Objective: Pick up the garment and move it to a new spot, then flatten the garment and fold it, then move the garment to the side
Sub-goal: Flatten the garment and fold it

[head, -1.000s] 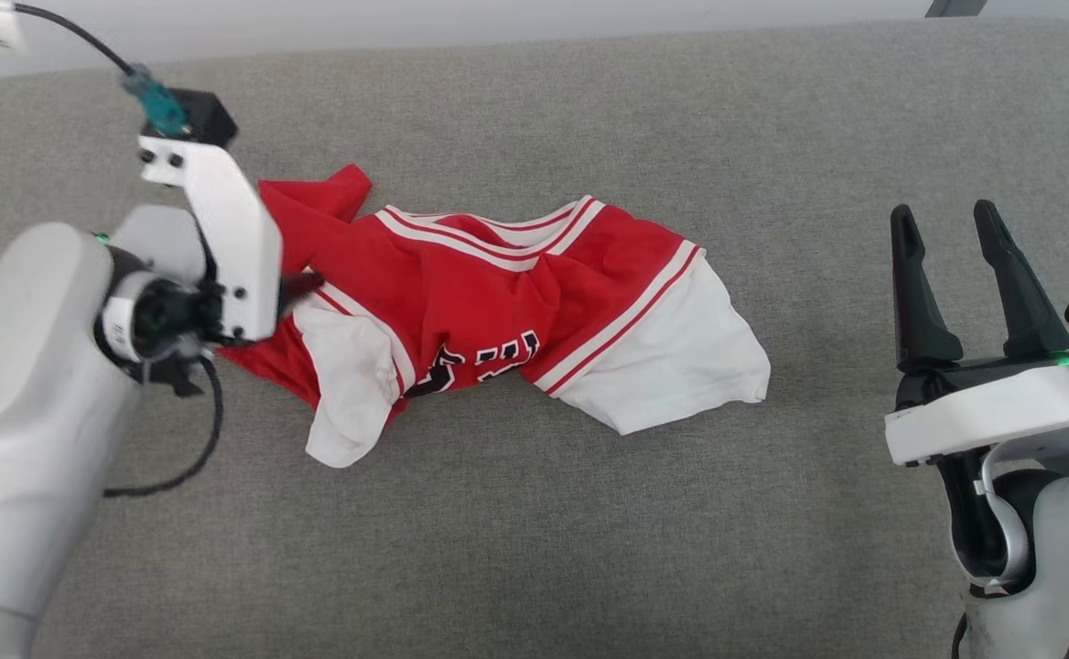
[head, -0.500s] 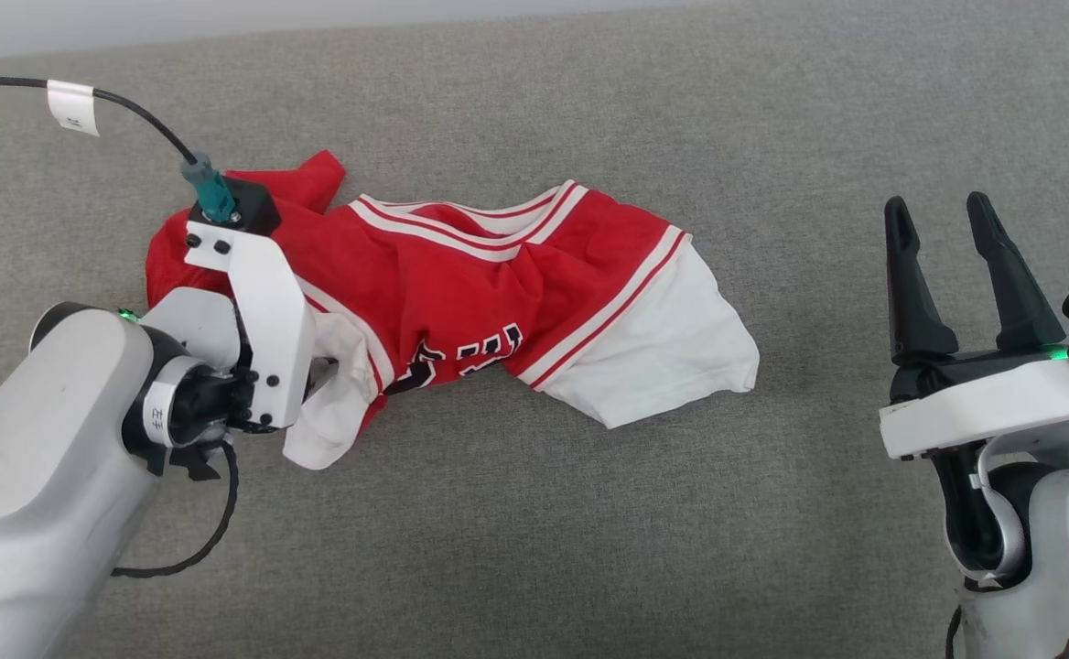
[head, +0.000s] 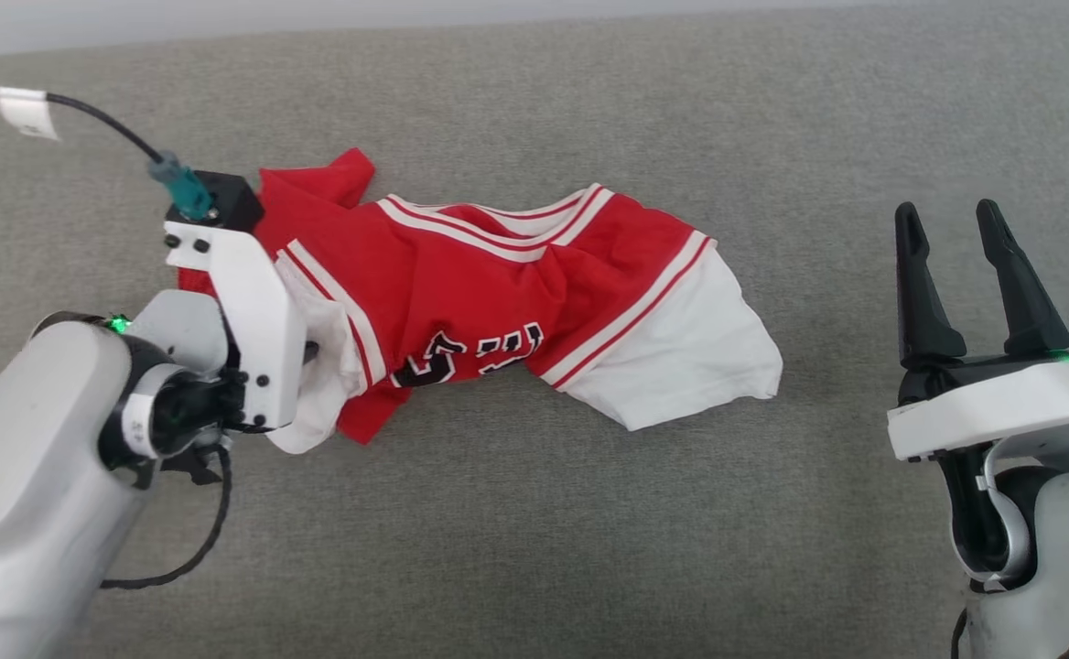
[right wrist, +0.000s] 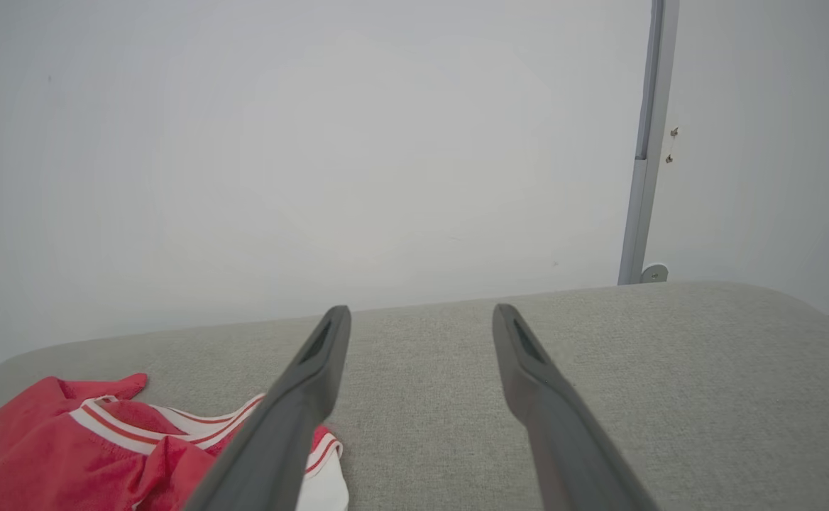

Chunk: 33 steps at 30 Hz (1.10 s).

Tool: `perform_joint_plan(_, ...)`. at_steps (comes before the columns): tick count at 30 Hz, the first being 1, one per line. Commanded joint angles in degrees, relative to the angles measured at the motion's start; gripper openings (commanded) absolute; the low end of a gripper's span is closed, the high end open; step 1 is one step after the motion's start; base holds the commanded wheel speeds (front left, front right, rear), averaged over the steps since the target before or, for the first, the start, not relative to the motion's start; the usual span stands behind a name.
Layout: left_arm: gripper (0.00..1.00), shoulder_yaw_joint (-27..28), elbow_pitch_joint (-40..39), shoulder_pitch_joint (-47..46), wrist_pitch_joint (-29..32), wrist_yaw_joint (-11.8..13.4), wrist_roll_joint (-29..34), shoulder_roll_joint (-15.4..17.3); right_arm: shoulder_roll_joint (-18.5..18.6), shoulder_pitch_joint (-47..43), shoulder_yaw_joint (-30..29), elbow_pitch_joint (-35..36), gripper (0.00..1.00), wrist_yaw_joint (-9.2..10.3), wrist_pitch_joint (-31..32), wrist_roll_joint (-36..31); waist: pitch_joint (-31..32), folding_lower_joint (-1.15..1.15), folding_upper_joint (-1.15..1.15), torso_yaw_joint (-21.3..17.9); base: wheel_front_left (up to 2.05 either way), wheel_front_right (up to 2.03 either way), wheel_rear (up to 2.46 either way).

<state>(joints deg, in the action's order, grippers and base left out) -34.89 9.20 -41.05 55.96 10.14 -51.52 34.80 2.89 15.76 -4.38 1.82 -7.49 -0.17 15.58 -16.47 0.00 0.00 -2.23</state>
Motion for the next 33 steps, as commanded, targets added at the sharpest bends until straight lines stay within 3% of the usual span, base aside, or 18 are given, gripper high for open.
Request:
perform_joint_plan(1,0.00,0.67,-0.78,1.00,-0.62,0.50,-0.29,0.88,0.03,-0.55,-0.20,-0.02,1.00,0.00,0.19,-0.17,0.35,0.00,0.00,0.55,0.00,0.00,0.00)
perform_joint_plan(11,0.00,6.70,-7.05,8.63,-3.78,4.62,-4.06,5.42,0.03,-1.48,-0.42,0.67,1.00,0.00,1.18,-0.40,1.58,0.00,0.00,2.57,0.00,0.00,0.00)
perform_joint_plan(17,0.00,8.99,-7.36,13.60,-5.42,5.51,-5.83,7.39,0.03,-2.14,-0.19,1.00,1.00,0.00,1.81,-0.36,1.83,0.00,0.00,3.01,0.00,0.00,0.00)
perform_joint_plan(18,0.21,9.21,-7.00,14.27,-5.87,5.24,-6.08,7.42,0.03,-2.18,-0.15,1.00,1.00,0.00,1.91,-0.34,1.83,0.00,0.00,3.08,0.00,0.00,0.00)
perform_joint_plan(20,0.78,9.49,-6.12,15.12,-6.85,4.47,-6.31,7.76,0.03,-2.21,0.02,0.96,1.00,0.00,2.12,-0.23,1.84,0.00,0.00,3.14,0.00,0.00,0.00)
perform_joint_plan(21,1.00,9.68,-5.53,15.47,-7.08,4.32,-6.56,7.81,0.03,-2.24,0.13,0.93,1.00,0.00,2.15,-0.24,1.85,0.00,0.00,3.14,0.00,0.00,0.00)
perform_joint_plan(33,1.00,11.88,-6.30,15.35,-7.60,4.35,-7.59,9.43,0.02,-1.92,0.19,2.02,1.00,0.00,2.80,-0.47,1.06,0.00,0.00,2.95,0.00,0.00,0.00)
